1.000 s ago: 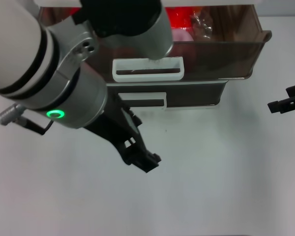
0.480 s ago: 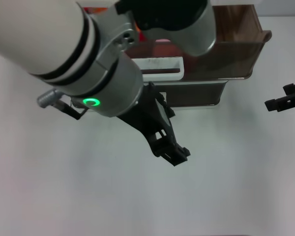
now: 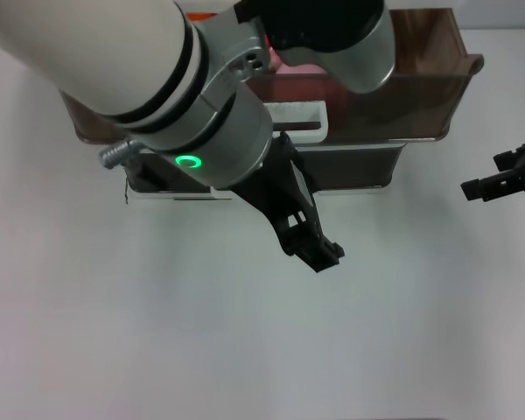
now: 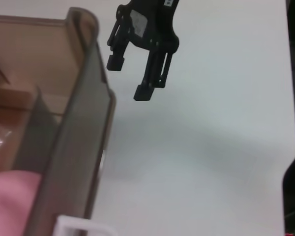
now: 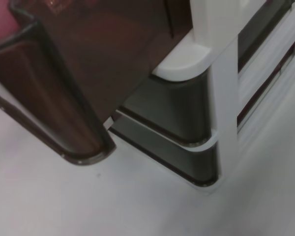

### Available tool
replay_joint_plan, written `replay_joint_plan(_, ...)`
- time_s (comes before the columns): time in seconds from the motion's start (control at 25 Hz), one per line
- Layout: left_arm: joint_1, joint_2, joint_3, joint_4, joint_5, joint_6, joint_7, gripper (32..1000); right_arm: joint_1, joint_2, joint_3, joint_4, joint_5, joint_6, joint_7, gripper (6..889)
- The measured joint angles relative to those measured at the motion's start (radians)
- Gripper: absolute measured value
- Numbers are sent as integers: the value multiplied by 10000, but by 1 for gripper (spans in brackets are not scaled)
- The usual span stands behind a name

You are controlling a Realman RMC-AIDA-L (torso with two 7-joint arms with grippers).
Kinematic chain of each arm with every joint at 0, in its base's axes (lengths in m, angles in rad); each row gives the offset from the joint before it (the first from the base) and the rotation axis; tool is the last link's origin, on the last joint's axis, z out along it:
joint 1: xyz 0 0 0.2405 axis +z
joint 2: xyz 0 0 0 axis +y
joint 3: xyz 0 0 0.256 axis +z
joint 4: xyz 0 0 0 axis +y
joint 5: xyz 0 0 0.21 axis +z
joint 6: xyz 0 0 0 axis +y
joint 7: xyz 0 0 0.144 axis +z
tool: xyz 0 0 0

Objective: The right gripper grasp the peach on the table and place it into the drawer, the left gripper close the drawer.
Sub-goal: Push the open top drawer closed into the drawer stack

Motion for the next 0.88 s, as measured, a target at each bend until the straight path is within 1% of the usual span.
replay_joint_plan(0.08, -4, 4, -76, -112, 109, 130, 215, 796, -5, 21, 0, 29, 19, -106, -27, 870)
replay_joint_plan(0.16, -10, 1, -199, -159, 167, 156, 351, 796, -1, 34, 0, 99, 23, -135, -75, 870)
replay_joint_plan(0.2, -15, 0, -247, -187, 175, 171, 389, 796, 9, 35, 0, 134, 26, -138, -94, 870)
replay_joint_plan(0.32, -35, 0, -491, -339, 183, 297, 649, 796, 20, 36, 0, 173, 33, -140, -121, 870)
replay_joint_plan(0.44, -19, 6, -689, -401, 184, 415, 963, 796, 41, 46, 5, 177, 42, -141, -132, 870)
replay_joint_plan(0.6, 3, 25, -816, -403, 210, 687, 1197, 796, 63, 51, 28, 181, 48, -141, -147, 870)
replay_joint_plan(0.68, 13, 10, -938, -422, 271, 800, 1374, 796, 77, 59, 36, 183, 49, -141, -150, 870)
replay_joint_plan(0.88, -76, 15, -1227, -868, 336, 1121, 1632, 796, 99, 65, 54, 266, 53, -263, -150, 870)
